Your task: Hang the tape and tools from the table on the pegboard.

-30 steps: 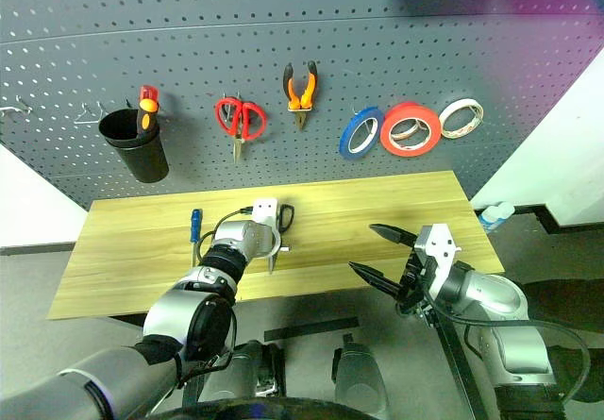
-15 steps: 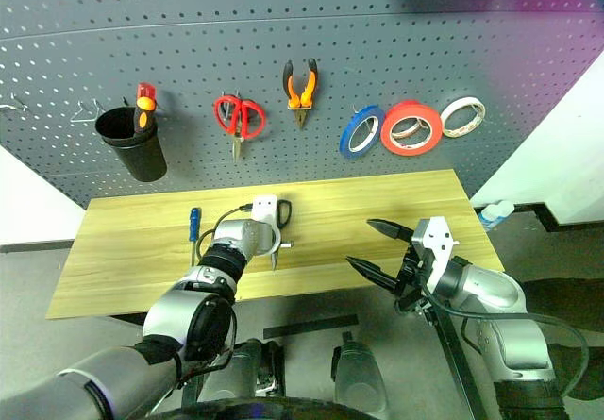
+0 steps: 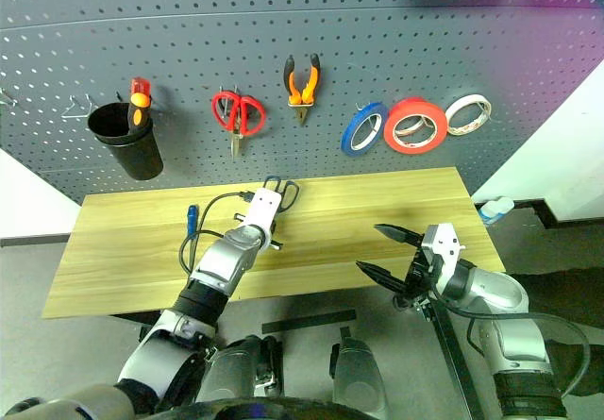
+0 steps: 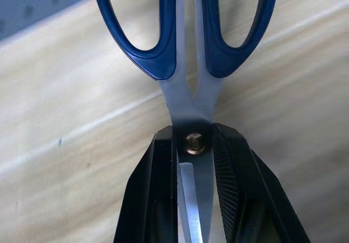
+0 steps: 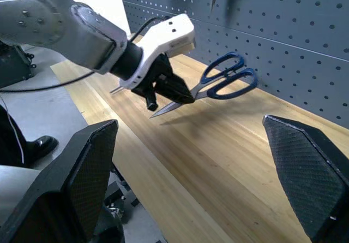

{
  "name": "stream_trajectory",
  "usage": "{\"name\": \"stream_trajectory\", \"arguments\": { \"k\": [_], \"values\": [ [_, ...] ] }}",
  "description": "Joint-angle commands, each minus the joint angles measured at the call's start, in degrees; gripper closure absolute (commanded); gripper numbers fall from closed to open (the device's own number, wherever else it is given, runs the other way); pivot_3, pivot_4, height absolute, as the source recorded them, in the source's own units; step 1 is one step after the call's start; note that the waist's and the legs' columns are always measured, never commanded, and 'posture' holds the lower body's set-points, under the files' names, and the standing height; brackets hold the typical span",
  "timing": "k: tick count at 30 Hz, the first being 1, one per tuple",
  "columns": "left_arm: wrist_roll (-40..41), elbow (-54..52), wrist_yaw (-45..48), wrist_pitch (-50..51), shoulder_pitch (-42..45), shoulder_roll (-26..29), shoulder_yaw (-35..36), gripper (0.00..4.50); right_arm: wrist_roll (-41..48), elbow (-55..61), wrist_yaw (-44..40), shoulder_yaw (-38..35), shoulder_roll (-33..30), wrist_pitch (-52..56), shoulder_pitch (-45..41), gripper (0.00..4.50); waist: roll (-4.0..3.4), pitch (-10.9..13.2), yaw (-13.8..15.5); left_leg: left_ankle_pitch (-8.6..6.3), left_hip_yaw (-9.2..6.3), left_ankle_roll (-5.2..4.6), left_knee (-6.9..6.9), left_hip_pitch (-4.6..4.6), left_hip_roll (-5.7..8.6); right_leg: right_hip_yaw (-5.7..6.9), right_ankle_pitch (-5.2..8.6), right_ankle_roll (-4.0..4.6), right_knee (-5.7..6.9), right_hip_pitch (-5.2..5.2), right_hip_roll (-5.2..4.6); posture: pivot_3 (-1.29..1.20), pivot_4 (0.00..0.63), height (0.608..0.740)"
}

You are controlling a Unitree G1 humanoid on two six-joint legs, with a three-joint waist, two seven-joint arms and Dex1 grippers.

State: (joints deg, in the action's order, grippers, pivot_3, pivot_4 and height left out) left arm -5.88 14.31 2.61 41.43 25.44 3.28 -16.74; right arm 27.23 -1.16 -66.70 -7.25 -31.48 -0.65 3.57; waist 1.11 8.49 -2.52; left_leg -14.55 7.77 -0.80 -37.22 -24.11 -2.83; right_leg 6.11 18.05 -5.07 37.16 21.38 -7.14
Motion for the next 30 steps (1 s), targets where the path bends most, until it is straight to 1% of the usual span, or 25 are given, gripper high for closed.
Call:
{"name": "stream_trajectory", "arguments": {
  "k": [1,5,10,13,16,20,23,28,30],
  "values": [
    [-3.26,-5.66,3.7,-7.37,-1.48,3.84,-3.82,3.94,0.65,-0.07,-0.59,-0.6,-0.07,-1.35,-1.48,0.0,-0.05,-0.02,-0.04,0.0,-0.01,0.01,0.0,0.01,-0.01,0.0,0.0,0.01,0.01,0.01,0.0,-0.13,0.114,0.74],
    [-2.26,-8.91,6.3,-11.59,-4.55,6.33,-2.45,3.94,1.64,-0.23,-1.57,-1.17,-0.74,-0.7,-1.88,0.0,-0.15,-0.07,0.02,0.03,-0.01,0.05,0.0,0.01,-0.02,-0.01,-0.01,0.02,0.02,0.01,-0.02,-0.13,0.108,0.74],
    [-2.43,-13.72,10.34,-19.96,-9.56,11.09,-2.07,3.94,4.55,0.79,-2.8,-2.94,-2.01,1.84,-2.07,0.0,-0.17,-0.08,0.12,0.06,0.0,0.08,-0.04,-0.02,0.02,0.01,-0.01,0.01,0.01,-0.01,-0.09,-0.13,0.103,0.74],
    [-3.21,-15.3,9.72,-23.81,-12.12,12.52,-1.26,3.94,6.28,2.42,-4.07,-2.95,-3.19,4.25,-1.78,0.0,-0.25,-0.13,0.09,0.03,0.01,0.02,-0.11,-0.01,0.03,0.02,-0.01,0.0,0.03,-0.04,-0.1,-0.13,0.099,0.74],
    [-3.4,-16.31,8.64,-28.11,-13.85,13.06,0.07,3.94,8.62,4.08,-5.85,-3.07,-4.25,7.27,-0.77,0.0,-0.31,-0.16,0.17,0.0,-0.02,-0.04,-0.13,-0.01,0.03,0.03,-0.02,-0.01,0.06,-0.05,-0.11,-0.12,0.098,0.74],
    [-3.37,-17.77,8.15,-32.43,-15.35,13.22,1.43,3.94,15.45,8.16,-4.45,-4.27,-5.01,17.01,-1.06,0.0,-0.34,-0.19,0.08,-0.01,-0.04,-0.06,-0.14,0.0,0.01,0.05,-0.02,0.0,0.1,-0.05,-0.1,-0.12,0.095,0.74],
    [-3.89,-19.08,7.79,-36.58,-15.77,13.45,2.26,3.94,14.63,9.41,-1.96,-5.25,-3.42,15.61,-1.77,0.0,-0.39,-0.24,0.11,-0.02,-0.03,-0.08,-0.16,0.0,0.02,0.04,-0.02,-0.01,0.1,-0.05,-0.11,-0.12,0.092,0.74],
    [-4.17,-20.35,8.77,-41.94,-17.07,13.7,2.44,3.94,16.55,11.28,1.3,-5.64,-2.42,18.28,-3.15,0.0,-0.42,-0.29,0.12,-0.01,-0.03,-0.08,-0.21,0.0,0.02,0.05,-0.03,-0.02,0.15,-0.06,-0.07,-0.12,0.083,0.74],
    [-4.45,-20.64,7.61,-43.73,-17.87,13.46,3.37,3.94,16.7,12.2,2.11,-5.5,-2.21,18.66,-3.29,0.0,-0.42,-0.29,0.15,-0.01,-0.03,-0.08,-0.21,0.0,0.02,0.06,-0.03,-0.02,0.16,-0.07,0.02,-0.12,0.083,0.74]
  ]
}}
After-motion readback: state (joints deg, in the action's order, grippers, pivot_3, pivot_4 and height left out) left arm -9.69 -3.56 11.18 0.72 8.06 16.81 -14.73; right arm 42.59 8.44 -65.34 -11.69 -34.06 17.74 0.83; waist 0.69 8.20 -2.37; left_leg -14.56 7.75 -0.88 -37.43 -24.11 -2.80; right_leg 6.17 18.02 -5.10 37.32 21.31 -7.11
